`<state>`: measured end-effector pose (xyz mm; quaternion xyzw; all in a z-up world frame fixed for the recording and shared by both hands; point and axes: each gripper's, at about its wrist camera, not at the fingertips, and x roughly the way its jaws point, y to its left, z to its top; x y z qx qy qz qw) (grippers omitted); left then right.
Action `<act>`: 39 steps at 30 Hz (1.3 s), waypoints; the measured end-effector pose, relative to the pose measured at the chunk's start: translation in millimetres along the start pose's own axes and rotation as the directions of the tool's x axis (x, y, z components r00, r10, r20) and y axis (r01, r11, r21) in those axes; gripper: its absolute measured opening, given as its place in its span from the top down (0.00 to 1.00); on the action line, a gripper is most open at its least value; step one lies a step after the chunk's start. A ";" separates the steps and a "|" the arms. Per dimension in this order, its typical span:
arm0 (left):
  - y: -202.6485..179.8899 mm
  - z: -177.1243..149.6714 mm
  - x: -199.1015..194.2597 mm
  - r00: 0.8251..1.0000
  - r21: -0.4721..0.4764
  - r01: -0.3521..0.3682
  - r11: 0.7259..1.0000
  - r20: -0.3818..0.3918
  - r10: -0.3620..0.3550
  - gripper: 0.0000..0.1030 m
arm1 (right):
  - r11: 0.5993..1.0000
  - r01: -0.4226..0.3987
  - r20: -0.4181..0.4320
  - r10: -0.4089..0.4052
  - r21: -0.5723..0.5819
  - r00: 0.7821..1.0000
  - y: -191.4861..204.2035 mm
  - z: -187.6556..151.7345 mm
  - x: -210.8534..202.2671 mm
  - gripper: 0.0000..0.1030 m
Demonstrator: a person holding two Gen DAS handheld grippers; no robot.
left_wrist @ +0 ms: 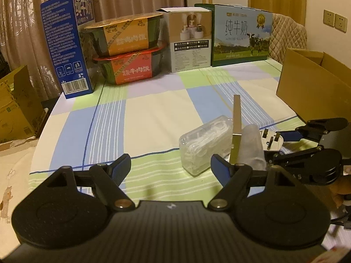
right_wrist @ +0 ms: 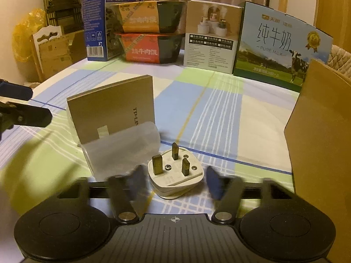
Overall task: Organize rigid objects
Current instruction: 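Reach the right tool to the white three-pin plug and close on it, then grasp the clear box of floss picks with the left tool while the right tool holds the plug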
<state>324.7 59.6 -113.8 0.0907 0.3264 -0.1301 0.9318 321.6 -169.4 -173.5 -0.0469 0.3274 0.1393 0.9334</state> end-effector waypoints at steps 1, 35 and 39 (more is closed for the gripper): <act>-0.6 0.1 1.1 1.000 0.004 0.001 1.000 0.001 -0.001 0.26 | 1.000 0.001 -0.004 -0.001 0.005 1.000 0.2 0.5 -1.1 0.52; -7.6 14.0 72.1 0.995 0.032 0.101 0.994 -0.007 -0.101 0.27 | 0.986 0.092 -0.077 -0.082 0.138 0.994 -10.4 -7.3 -58.7 0.52; -15.7 16.3 76.2 0.995 0.079 0.095 0.992 -0.006 -0.095 0.27 | 0.985 0.089 -0.078 -0.078 0.146 0.994 -12.1 -6.3 -56.8 0.52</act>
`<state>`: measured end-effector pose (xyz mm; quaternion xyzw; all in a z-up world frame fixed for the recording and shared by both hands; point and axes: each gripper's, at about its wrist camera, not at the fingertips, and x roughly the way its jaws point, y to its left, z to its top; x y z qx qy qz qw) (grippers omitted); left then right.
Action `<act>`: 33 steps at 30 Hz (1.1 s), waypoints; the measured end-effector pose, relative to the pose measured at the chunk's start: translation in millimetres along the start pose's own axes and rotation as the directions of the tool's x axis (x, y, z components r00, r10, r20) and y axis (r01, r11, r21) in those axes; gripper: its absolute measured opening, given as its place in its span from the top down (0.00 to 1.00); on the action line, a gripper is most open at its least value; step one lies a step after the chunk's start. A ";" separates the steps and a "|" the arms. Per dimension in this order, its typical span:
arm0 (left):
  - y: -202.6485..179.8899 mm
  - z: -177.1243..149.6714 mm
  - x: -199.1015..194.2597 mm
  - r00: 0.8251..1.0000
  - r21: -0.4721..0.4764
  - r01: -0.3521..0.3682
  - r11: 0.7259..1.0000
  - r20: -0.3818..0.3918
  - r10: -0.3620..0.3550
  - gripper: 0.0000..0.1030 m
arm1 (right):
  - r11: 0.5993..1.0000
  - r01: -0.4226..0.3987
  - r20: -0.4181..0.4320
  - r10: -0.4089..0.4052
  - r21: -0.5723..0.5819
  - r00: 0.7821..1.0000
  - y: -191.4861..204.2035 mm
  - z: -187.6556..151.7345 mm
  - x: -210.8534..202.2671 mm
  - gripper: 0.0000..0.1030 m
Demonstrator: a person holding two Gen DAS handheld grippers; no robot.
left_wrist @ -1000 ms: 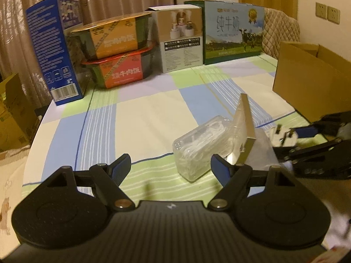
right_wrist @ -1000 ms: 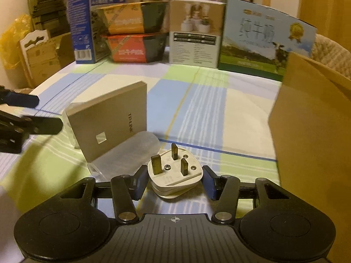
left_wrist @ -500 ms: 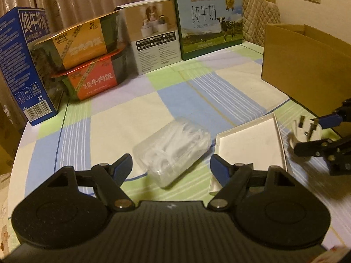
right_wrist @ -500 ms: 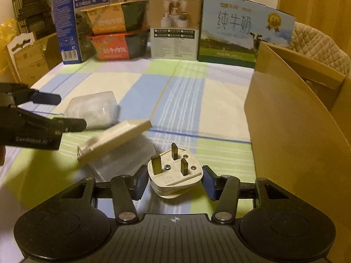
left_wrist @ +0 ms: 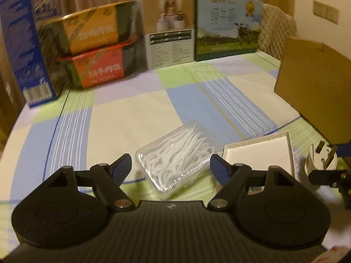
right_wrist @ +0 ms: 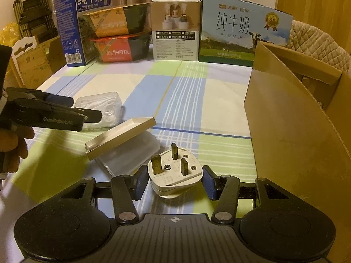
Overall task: Organize rigid objects
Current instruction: 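Grasp the clear box of floss picks with the left tool while the right tool holds the plug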
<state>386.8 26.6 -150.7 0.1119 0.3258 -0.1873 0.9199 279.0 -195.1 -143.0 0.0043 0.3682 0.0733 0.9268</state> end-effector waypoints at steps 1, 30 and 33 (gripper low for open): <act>-2.1 1.2 1.0 1.000 0.033 0.002 0.999 0.002 -0.002 0.27 | 1.000 0.000 -0.003 0.000 0.001 1.000 -0.5 -0.3 0.4 0.52; -6.4 4.4 -5.0 0.980 0.199 0.064 0.978 -0.198 -0.024 0.48 | 0.999 -0.013 0.012 0.012 0.039 1.000 -10.1 1.9 -3.0 0.52; -10.2 -12.0 -27.6 0.975 0.129 0.023 0.991 -0.222 0.006 0.48 | 0.999 -0.019 0.015 0.019 0.038 1.000 -10.4 1.0 -8.2 0.52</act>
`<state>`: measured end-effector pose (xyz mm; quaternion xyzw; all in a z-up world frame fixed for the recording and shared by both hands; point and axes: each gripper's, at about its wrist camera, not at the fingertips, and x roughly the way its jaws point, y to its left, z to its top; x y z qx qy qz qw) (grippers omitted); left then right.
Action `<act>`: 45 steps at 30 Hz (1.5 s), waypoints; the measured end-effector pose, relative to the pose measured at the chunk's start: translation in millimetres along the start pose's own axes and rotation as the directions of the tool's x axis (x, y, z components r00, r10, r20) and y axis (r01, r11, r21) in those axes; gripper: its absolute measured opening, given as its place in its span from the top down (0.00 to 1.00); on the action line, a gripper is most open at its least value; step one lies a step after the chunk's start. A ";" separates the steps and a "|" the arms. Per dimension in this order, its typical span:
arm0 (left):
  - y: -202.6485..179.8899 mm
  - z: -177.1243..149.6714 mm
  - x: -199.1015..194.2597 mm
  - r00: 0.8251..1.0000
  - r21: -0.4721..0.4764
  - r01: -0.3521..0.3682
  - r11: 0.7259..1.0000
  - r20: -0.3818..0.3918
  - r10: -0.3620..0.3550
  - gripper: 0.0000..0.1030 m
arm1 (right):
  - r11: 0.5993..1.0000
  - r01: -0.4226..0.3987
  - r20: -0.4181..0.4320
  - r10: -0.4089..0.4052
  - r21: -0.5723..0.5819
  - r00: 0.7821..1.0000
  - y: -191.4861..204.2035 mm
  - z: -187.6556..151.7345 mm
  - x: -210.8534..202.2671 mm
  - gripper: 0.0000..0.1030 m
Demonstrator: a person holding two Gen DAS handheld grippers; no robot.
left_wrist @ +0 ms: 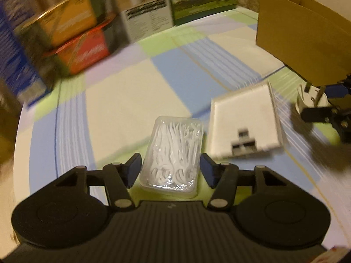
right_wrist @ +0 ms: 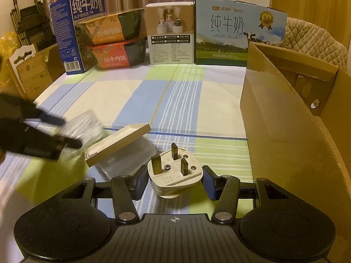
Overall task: Organize rigid objects
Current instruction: 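Grasp the clear box of floss picks with the left tool while the right tool holds the plug, then carry the floss box and the plug over the cardboard box with both tools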
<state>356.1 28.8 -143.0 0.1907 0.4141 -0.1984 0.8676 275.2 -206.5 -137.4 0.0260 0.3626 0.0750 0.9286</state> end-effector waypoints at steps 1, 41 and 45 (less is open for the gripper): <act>-3.2 -8.3 -8.0 1.000 -0.021 -0.006 1.000 -0.004 0.006 0.48 | 1.000 -0.004 0.000 0.004 0.002 1.000 0.2 -0.8 -2.9 0.52; -31.4 -33.8 -60.5 0.997 -0.163 -0.044 0.986 0.053 0.053 0.50 | 0.998 -0.065 0.014 0.065 -0.005 0.998 27.4 -22.0 -44.8 0.52; -42.6 -35.6 -77.2 0.995 -0.181 -0.061 0.982 0.067 0.074 0.50 | 0.997 -0.072 0.030 0.072 0.004 0.997 26.5 -25.9 -60.3 0.52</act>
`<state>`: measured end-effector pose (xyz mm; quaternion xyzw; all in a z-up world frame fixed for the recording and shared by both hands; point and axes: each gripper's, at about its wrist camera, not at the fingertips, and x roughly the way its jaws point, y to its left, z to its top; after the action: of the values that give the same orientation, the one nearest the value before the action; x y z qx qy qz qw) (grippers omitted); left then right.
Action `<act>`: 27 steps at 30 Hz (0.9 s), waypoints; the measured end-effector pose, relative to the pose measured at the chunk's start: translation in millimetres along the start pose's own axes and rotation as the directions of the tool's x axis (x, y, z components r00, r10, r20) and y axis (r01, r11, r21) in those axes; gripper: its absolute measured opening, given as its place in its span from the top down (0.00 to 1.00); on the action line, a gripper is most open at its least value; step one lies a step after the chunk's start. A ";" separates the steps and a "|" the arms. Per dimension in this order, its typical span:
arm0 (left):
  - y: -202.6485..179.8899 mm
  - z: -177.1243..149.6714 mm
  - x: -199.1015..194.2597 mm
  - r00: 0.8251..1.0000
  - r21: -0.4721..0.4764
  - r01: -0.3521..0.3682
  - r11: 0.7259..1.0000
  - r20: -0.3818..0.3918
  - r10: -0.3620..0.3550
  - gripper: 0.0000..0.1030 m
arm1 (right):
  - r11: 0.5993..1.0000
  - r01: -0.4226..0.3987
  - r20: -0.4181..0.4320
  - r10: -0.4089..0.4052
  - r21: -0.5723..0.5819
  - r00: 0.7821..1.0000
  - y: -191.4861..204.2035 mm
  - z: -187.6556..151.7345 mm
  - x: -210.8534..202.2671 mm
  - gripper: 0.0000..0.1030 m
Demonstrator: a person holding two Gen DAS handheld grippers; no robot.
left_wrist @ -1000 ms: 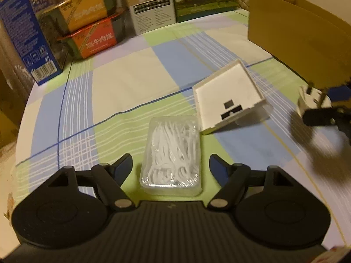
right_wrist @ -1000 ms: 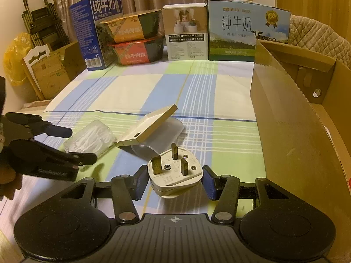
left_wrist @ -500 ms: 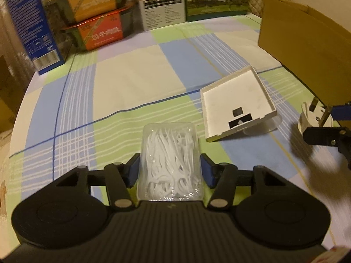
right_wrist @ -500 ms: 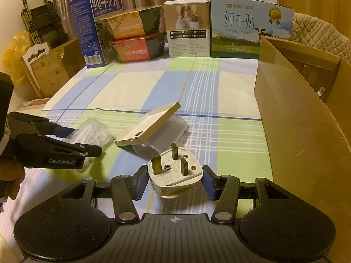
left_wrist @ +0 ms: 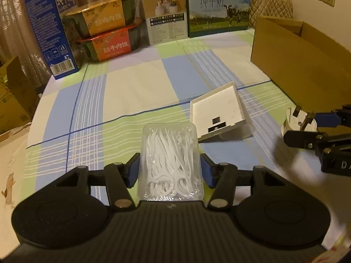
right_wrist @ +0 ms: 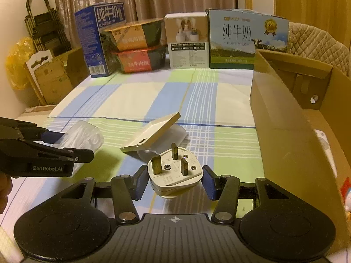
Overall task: Organize rigid objects
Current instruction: 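Carry the floss box and the plug over the cardboard box with both tools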
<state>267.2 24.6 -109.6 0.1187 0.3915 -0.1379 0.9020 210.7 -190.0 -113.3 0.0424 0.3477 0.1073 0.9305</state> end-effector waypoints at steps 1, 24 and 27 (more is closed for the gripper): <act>-2.2 -0.6 -4.1 1.000 -0.008 -0.001 1.000 0.003 0.001 0.50 | 1.000 0.000 0.003 0.000 -0.003 1.000 0.6 -1.2 -3.9 0.52; -59.0 -17.5 -101.6 0.997 -0.117 -0.007 0.993 0.072 0.016 0.50 | 0.999 0.038 0.034 -0.036 -0.037 0.999 7.8 -19.6 -98.3 0.53; -65.4 -17.3 -108.6 0.997 -0.114 -0.001 0.993 0.082 0.010 0.50 | 0.998 0.040 0.038 -0.038 -0.039 0.999 8.2 -20.3 -107.1 0.52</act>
<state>162.0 -13.9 -47.8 0.0623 0.3609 -0.1177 0.9230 117.2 -206.5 -59.0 0.0190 0.3287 0.0954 0.9394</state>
